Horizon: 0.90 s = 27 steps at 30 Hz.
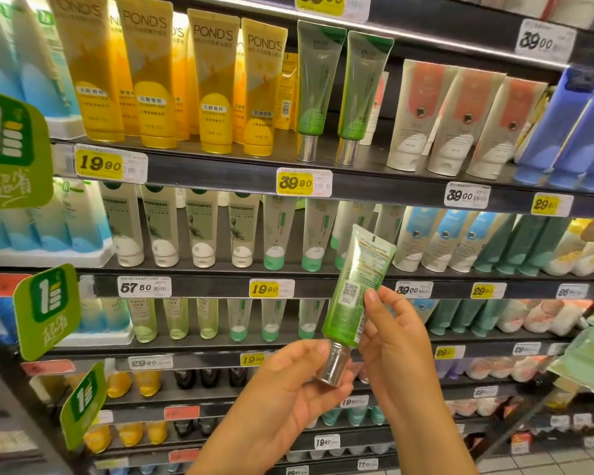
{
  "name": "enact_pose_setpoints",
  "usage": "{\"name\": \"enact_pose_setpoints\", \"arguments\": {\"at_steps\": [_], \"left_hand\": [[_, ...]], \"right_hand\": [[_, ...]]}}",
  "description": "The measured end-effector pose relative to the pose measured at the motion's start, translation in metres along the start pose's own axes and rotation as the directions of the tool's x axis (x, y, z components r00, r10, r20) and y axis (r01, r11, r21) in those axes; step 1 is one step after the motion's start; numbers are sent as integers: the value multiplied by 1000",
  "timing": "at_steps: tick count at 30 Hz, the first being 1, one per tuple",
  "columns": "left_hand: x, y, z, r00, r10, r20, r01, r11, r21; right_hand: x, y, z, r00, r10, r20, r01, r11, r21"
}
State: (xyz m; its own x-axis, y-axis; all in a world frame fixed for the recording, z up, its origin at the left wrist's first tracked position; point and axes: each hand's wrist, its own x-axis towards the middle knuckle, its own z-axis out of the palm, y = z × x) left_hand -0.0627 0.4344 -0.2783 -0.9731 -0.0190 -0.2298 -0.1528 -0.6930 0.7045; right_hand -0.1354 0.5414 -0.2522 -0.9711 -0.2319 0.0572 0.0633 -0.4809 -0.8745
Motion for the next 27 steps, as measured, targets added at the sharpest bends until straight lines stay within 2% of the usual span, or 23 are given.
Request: {"name": "enact_pose_setpoints", "arguments": {"at_steps": [9,11,16,19,24,27], "left_hand": [[-3,0,-5,989,73,-125,-52,984,170],[-4,1,-6,993,39,-109,-25,992,126],[-8,7,-4,997,-79,-8,78,991,-107],[-9,10,-4,995,-99,3,98,982,-162],[-9,11,-6,997,-62,35,65,995,-74],[-8,9,-7,1000,-21,-9,21,1000,0]], "right_hand": [[1,10,8,999,35,18,-32,989,-147],[1,10,9,999,42,21,-38,988,-150],[1,8,12,996,67,56,-64,996,-55],[1,9,12,996,56,66,-55,998,-15],[2,8,9,998,47,33,-49,996,68],[2,6,8,998,17,54,-20,999,38]]}}
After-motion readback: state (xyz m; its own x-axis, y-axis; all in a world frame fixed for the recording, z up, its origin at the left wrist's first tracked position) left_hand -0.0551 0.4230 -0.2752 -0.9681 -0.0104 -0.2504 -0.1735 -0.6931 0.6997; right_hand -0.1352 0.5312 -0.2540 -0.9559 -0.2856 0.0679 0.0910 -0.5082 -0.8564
